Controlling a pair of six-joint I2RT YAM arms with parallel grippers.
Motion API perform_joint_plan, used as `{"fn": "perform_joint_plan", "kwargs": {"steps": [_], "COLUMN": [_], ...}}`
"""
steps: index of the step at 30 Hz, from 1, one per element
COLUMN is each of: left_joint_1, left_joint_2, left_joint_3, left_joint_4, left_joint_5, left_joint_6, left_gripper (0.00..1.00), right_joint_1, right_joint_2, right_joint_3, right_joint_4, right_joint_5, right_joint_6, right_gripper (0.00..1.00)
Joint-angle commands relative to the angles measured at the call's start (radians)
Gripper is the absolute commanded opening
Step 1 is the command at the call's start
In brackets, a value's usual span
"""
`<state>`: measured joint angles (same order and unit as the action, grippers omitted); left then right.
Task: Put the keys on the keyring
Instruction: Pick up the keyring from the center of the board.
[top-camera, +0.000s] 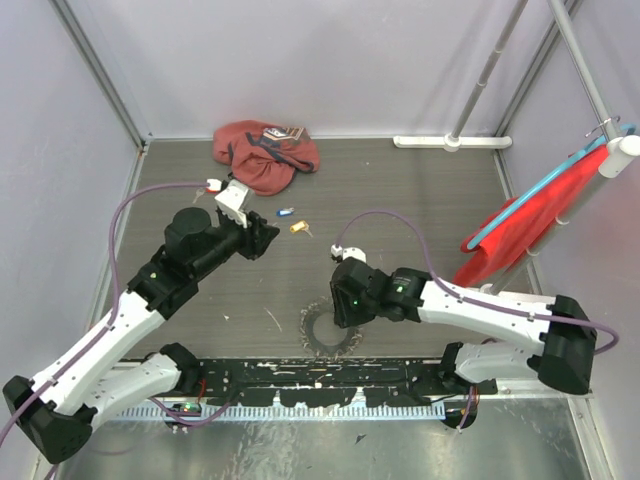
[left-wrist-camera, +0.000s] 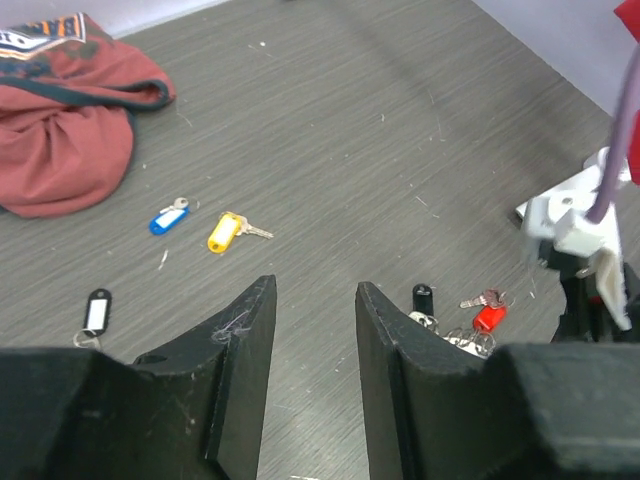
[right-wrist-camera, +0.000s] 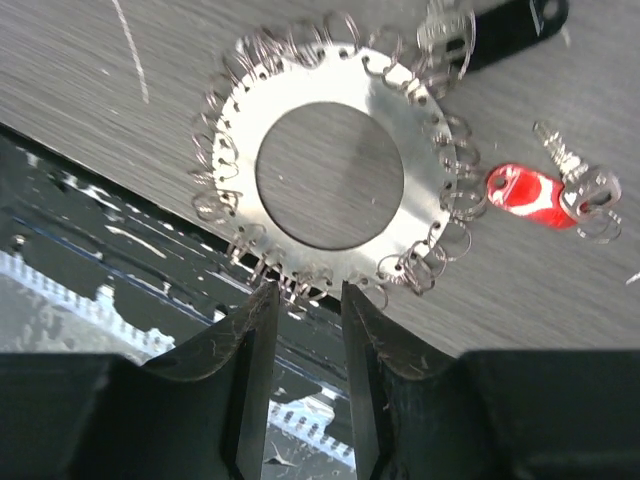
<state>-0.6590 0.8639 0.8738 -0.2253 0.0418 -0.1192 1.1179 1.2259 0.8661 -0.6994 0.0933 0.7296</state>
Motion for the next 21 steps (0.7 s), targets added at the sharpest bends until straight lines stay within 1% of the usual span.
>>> {"fn": "perform_joint_plan", "kwargs": {"steps": [1,4,6,10,13,14,17,21], "left_joint_1": [0.028,0.096,0.125,0.142,0.141,0.141,0.142,0.142], "left_joint_2": [0.043,0.06,0.058,0.042,0.034,0.037,0.046,0.05], "left_joint_3": [-0.036,-0.065,-0.078,-0.104,-0.125,-0.117,-0.073,-0.019], "left_joint_4": [0.115,0.155,0.152,0.109,0.107,0.09,0.019,-0.114], "left_joint_5": [0.075,0.139,0.166,0.151,0.127,0.119,0.114,0.124], "left_joint_6": [-0.051,-0.093,-0.088,-0.027,-0.028,-0.024,-0.003,0.075], "left_gripper": [0.45,0.44,0.44,0.44,0.44,0.45,0.45,0.46], "right_joint_1": [-0.038,-0.043,-0.043,-0.034,0.004,0.015,0.101,0.164], "right_joint_2": [-0.076,-0.094,-0.098,-0.119,-0.136,-0.138,-0.143,-0.123], "right_joint_3": [-0.009,-0.022,-0.045,-0.103,-0.13,-0.133,-0.155,-0.199], "right_joint_4": [0.119,0.154,0.167,0.17,0.147,0.141,0.15,0.224], "right_joint_5": [-0.073,-0.1,-0.105,-0.078,-0.011,0.006,0.06,0.072], "right_joint_6": [-0.093,-0.101,-0.078,0.004,0.063,0.083,0.154,0.223], "right_gripper": [0.38,0.38,0.37,0.34,0.33,0.33,0.33,0.33]}}
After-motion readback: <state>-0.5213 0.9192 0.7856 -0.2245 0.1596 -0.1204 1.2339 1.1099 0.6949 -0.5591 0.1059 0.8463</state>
